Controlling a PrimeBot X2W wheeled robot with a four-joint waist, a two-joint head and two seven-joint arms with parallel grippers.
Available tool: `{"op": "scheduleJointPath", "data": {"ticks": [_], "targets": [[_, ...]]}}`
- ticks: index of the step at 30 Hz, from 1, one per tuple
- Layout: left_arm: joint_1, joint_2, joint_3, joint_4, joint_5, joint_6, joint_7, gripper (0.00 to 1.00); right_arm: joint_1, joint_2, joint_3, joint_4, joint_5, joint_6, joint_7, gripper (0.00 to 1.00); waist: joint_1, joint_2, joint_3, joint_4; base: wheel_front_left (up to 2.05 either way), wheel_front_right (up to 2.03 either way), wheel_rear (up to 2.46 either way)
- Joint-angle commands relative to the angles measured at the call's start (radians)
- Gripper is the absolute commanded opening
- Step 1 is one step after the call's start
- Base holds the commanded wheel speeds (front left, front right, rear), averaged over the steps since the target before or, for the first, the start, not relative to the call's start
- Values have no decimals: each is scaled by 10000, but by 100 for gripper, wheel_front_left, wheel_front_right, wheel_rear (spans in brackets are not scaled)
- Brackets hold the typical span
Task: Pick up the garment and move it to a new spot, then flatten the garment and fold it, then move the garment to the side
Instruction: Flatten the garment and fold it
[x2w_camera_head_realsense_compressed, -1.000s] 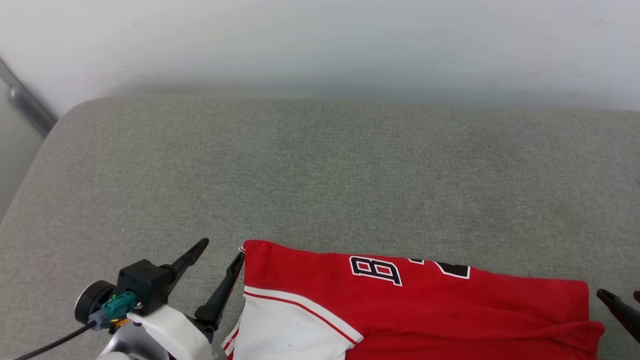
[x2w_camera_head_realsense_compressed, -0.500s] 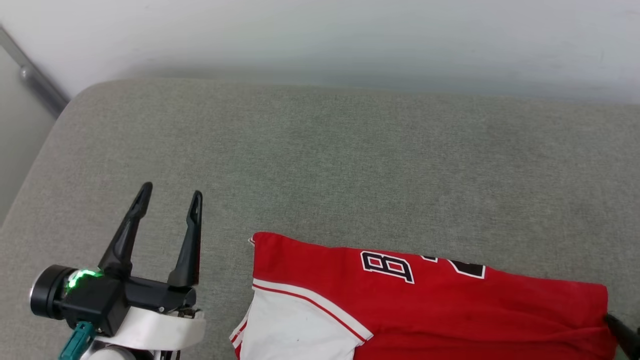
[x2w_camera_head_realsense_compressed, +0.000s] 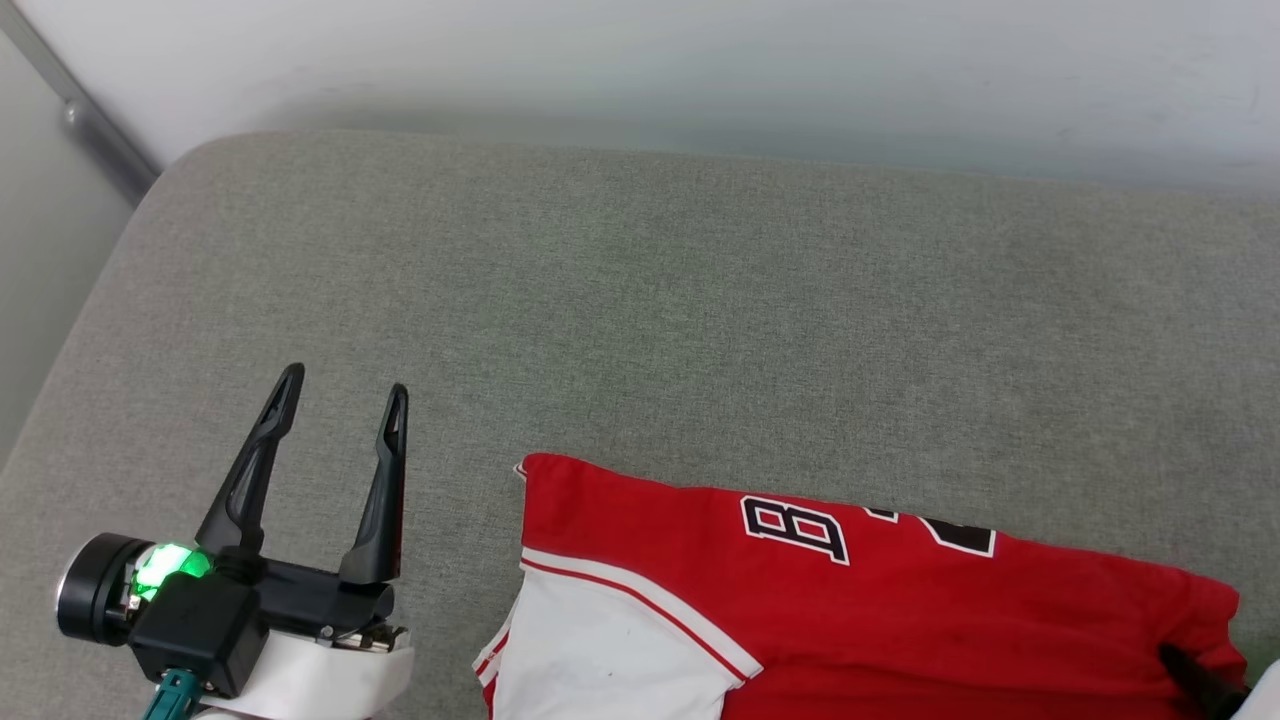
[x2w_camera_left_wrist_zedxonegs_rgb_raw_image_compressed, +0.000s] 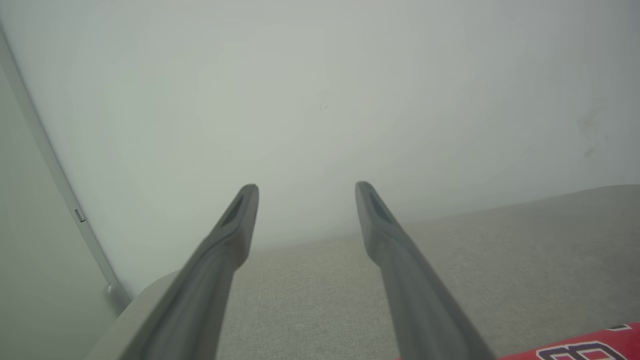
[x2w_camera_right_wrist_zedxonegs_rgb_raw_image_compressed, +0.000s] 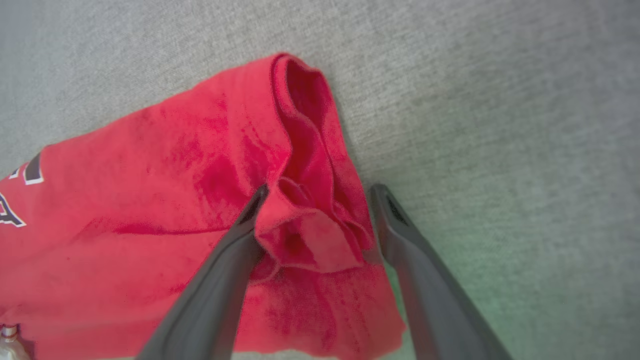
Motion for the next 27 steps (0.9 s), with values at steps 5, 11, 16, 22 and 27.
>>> {"op": "scheduleJointPath", "data": {"ticks": [5,11,16,22,27], "targets": [[139,-402,339,144,259,-387,-20,100,143,498,1182,665,491,72,-38,70,0,-1,-46,-21,0,0,0],[140,-640,602,183,438,-618,-20,100,90,-36,1130,454,586,16,-714,0,0,-1,-118,-95,0,0,0],[289,-787,675,328,444,-748,-20,100,-21,-586,629,424,557,8,-1170,0,0,-1,-197,-203,0,0,0],[302,-880,681,455,498,-816,-20,100,-148,-1350,-66,527,166,11,-1544,0,0,-1,-232,-357,0,0,0],[342,-908,689,484,488,-849,-20,100,-329,-1727,-430,700,-260,14,-1723,0,0,-1,-319,-489,0,0,0]]}}
